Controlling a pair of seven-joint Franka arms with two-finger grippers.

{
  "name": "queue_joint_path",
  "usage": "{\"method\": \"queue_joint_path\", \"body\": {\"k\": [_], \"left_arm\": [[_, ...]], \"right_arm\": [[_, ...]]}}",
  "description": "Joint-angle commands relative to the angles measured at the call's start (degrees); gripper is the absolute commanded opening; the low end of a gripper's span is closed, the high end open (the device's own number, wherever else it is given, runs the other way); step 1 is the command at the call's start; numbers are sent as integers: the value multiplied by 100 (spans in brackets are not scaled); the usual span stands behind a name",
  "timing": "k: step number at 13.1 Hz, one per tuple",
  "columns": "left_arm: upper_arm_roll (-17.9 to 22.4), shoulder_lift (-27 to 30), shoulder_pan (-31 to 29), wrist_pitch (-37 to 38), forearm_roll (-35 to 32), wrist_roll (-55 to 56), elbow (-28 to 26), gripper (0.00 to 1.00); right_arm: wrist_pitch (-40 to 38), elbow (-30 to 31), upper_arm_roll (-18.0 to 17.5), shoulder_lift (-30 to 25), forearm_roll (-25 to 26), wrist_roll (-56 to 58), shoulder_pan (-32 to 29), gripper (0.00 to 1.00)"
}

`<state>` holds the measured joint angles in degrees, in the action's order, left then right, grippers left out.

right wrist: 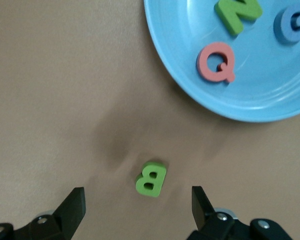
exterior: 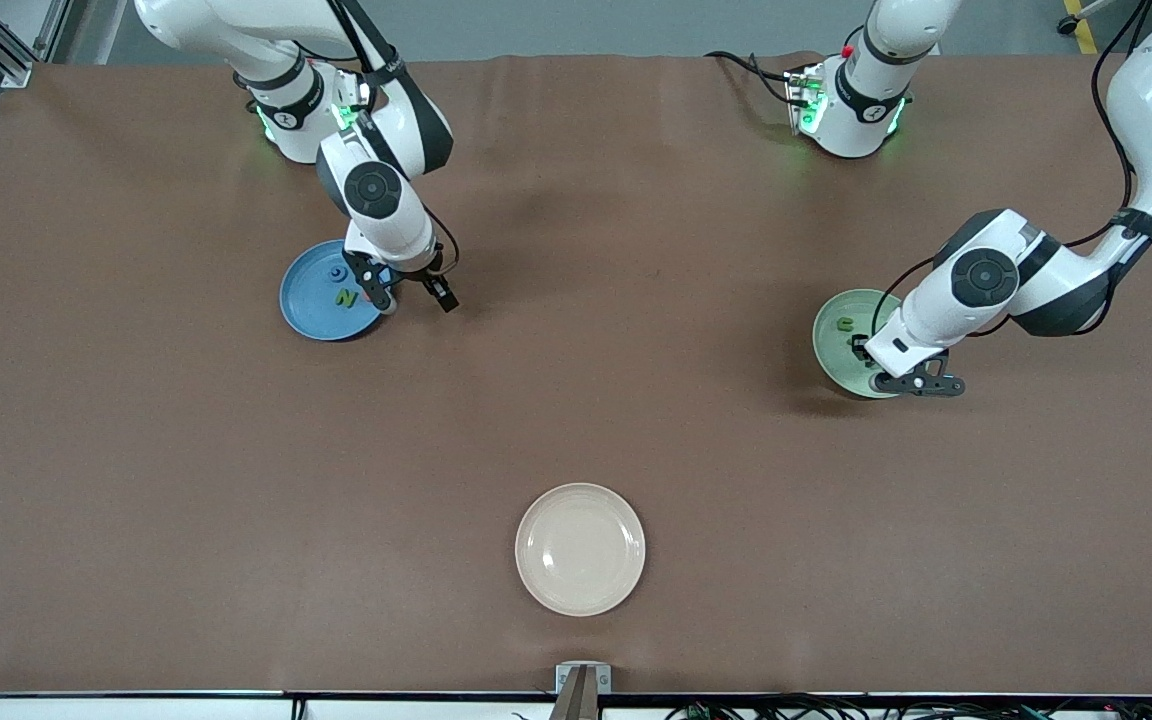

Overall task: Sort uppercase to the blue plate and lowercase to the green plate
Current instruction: 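Release the x on the green plate while the right gripper reaches the B, then grasp the green B with the right gripper while the left gripper withdraws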

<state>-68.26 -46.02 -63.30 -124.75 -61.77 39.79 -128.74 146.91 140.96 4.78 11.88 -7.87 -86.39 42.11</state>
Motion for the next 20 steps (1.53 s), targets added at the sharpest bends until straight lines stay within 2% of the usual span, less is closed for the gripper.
{"method": "queue_joint_path", "body": {"k": [1, 2, 3, 4, 5, 6, 9, 13, 20], "left_arm": [[76, 23, 11, -164, -186, -24, -55, 18], [93, -30, 29, -164, -203, -33, -38, 24], [120, -39, 63, -164, -204, -33, -11, 36], [172, -39, 81, -164, -204, -33, 6, 67], [173, -39, 90, -164, -204, -33, 15, 91], [181, -39, 195, -164, -195, 19, 85, 96], [173, -13, 406, -155, -133, 247, 243, 99], [173, -30, 863, -155, -81, 713, 595, 99], [173, -39, 977, -155, 34, 758, 762, 99]], "right_arm": [[363, 334, 23, -116, -48, -133, 113, 84], [626, 466, 23, -107, -48, -141, 148, 83], [759, 537, 23, -90, -48, -150, 175, 83], [778, 538, 23, -81, -48, -150, 218, 83], [778, 538, 23, -64, -48, -167, 245, 80], [787, 538, 23, -55, -48, -237, 271, 78], [822, 538, 31, 50, -30, -247, 324, 73], [1006, 538, 58, 174, -13, -247, 324, 73], [998, 599, 75, 130, 31, -247, 315, 69]]}}
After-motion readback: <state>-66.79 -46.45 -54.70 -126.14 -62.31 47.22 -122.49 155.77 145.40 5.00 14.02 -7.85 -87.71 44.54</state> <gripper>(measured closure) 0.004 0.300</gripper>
